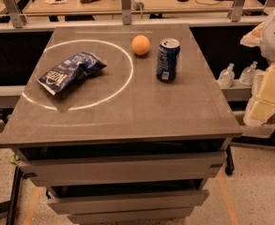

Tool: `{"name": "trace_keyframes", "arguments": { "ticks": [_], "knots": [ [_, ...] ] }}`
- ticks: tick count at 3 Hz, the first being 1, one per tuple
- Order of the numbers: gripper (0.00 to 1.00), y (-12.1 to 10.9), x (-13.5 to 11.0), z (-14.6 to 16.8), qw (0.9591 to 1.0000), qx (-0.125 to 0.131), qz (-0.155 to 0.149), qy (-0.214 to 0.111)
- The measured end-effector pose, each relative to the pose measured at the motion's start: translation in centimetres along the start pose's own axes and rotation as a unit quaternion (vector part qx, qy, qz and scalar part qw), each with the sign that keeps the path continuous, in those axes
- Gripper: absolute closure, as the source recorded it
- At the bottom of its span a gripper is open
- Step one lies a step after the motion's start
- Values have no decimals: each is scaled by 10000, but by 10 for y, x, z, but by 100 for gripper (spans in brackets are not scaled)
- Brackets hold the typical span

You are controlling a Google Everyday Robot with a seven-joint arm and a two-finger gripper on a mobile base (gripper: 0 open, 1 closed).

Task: Knock pepsi can over

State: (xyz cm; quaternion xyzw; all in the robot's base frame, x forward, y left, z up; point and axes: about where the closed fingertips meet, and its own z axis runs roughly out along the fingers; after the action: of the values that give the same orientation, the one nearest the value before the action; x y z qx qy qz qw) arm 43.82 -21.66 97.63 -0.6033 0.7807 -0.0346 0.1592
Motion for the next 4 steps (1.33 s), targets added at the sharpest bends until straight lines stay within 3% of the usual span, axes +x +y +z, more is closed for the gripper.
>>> {"name": "trace_keyframes", "arguments": {
  "ticks": [1,2,3,4],
  "knots": [
    [0,0,0,0,10000,0,0,-1],
    [0,-7,-13,-4,9993,-106,-197,-300],
    [0,-29,-45,2,9937,-425,-486,-921],
    [0,-55,-78,20,9787,-903,-493,-1778]
  ]
}}
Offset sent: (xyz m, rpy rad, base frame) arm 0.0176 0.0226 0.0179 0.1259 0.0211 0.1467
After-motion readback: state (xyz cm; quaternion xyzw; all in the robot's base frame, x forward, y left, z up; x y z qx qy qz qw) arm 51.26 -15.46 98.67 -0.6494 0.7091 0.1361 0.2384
